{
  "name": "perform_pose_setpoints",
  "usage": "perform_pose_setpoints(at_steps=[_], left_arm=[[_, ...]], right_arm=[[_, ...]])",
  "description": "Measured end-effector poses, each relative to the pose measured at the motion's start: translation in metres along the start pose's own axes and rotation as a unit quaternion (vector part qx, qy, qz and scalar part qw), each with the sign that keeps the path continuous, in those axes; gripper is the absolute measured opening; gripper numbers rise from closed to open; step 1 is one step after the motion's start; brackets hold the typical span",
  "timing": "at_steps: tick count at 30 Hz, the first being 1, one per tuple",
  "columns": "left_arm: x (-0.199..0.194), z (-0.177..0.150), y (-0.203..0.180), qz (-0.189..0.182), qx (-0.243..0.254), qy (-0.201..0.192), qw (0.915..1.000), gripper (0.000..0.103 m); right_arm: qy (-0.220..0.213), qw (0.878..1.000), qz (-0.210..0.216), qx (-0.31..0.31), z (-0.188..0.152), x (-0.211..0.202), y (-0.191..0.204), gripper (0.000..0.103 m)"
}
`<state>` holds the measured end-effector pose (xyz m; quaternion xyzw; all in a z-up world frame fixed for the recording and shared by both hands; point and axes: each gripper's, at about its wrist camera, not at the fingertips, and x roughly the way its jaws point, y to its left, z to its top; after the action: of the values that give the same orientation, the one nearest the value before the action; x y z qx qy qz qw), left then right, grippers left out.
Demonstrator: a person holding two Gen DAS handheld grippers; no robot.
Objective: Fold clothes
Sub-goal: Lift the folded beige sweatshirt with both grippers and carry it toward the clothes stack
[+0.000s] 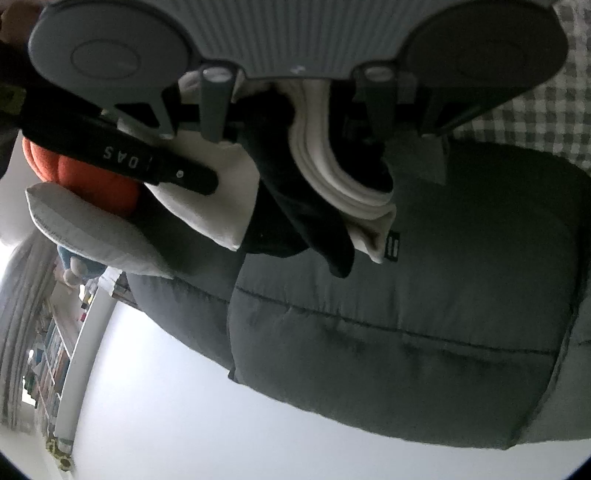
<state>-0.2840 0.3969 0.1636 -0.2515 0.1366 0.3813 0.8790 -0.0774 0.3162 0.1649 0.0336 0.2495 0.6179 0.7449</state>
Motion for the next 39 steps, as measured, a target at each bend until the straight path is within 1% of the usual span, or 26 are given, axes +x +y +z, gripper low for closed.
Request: perform_pose_setpoints(at_steps=[3,7,10,12,13,14,15,16,18,19,22,24,26,27,28,29,30,32,33,34,35,36,37,39], left_arm=[[0.001,-0.005,-0.003,0.011,0.001,-0.005,0.9999,0.040],[0.007,-0.013,-0.009,0.029,0.020,-0.013,0.9993,0.040],[0.022,-0.026,-0.005,0.055,0.027,0.004,0.9981,0.043],[0.022,-0.029,0.000,0.054,0.020,0.009,0.9983,0.048],[0.022,-0.031,0.003,0.054,0.016,0.012,0.9984,0.052],[0.020,-0.031,0.005,0.052,0.015,0.013,0.9985,0.053],[0.017,-0.028,0.006,0.047,0.015,0.011,0.9987,0.053],[0.013,-0.025,0.008,0.043,0.016,0.009,0.9989,0.054],[0.004,-0.018,0.011,0.037,0.014,0.002,0.9992,0.054],[-0.003,-0.013,0.015,0.037,0.010,-0.009,0.9992,0.054],[-0.026,0.007,0.024,0.047,0.010,-0.057,0.9972,0.054],[-0.029,0.018,0.019,0.034,0.038,-0.071,0.9962,0.054],[-0.026,0.027,0.011,0.017,0.071,-0.079,0.9942,0.053],[-0.023,0.029,0.005,0.012,0.087,-0.080,0.9929,0.053],[-0.019,0.030,0.001,0.004,0.103,-0.081,0.9914,0.053],[-0.015,0.029,-0.002,-0.007,0.118,-0.081,0.9897,0.053],[-0.009,0.027,-0.005,-0.013,0.132,-0.076,0.9883,0.053],[0.007,0.019,-0.008,-0.013,0.159,-0.056,0.9856,0.052],[0.016,0.014,-0.009,-0.010,0.171,-0.041,0.9844,0.050],[0.025,0.008,-0.008,-0.002,0.179,-0.023,0.9836,0.045],[0.032,0.002,-0.005,0.008,0.184,-0.008,0.9828,0.043],[0.038,-0.004,-0.003,0.017,0.189,0.002,0.9819,0.043],[0.041,-0.009,-0.001,0.024,0.192,0.004,0.9811,0.043],[0.042,-0.017,0.003,0.033,0.198,0.001,0.9797,0.043]], right_arm=[[0.003,1.000,0.012,0.003,0.001,0.009,-0.004,0.031],[0.013,1.000,0.024,-0.002,-0.004,0.020,-0.012,0.031],[0.033,0.999,0.024,0.006,-0.017,0.033,-0.026,0.032],[0.055,0.998,0.005,0.005,-0.032,0.041,-0.032,0.043],[0.054,0.999,-0.006,0.000,-0.037,0.040,-0.034,0.054],[0.049,0.999,-0.016,-0.006,-0.040,0.038,-0.035,0.068],[0.041,0.999,-0.026,-0.013,-0.041,0.033,-0.035,0.072],[0.031,0.999,-0.036,-0.017,-0.039,0.026,-0.034,0.073],[0.006,0.999,-0.050,-0.018,-0.033,0.013,-0.032,0.073],[-0.009,0.998,-0.054,-0.013,-0.031,0.006,-0.030,0.073],[-0.048,0.998,-0.044,0.006,-0.021,-0.015,-0.026,0.073],[-0.055,0.998,-0.027,0.002,-0.017,-0.025,-0.017,0.071],[-0.045,0.999,-0.021,-0.012,-0.019,-0.026,-0.006,0.056],[-0.039,0.999,-0.019,-0.020,-0.020,-0.026,-0.001,0.051],[-0.033,0.999,-0.017,-0.028,-0.022,-0.026,0.004,0.044],[-0.024,0.999,-0.021,-0.038,-0.024,-0.023,0.010,0.040],[-0.015,0.999,-0.023,-0.044,-0.026,-0.020,0.013,0.038],[0.002,0.999,-0.021,-0.046,-0.033,-0.012,0.013,0.036],[0.012,0.998,-0.023,-0.049,-0.037,-0.008,0.013,0.036],[0.019,0.998,-0.030,-0.054,-0.042,-0.004,0.012,0.035],[0.026,0.997,-0.037,-0.059,-0.047,0.000,0.011,0.035],[0.030,0.997,-0.043,-0.061,-0.051,0.001,0.011,0.035],[0.033,0.997,-0.046,-0.060,-0.055,0.002,0.011,0.035],[0.034,0.997,-0.038,-0.053,-0.058,0.005,0.008,0.035]])
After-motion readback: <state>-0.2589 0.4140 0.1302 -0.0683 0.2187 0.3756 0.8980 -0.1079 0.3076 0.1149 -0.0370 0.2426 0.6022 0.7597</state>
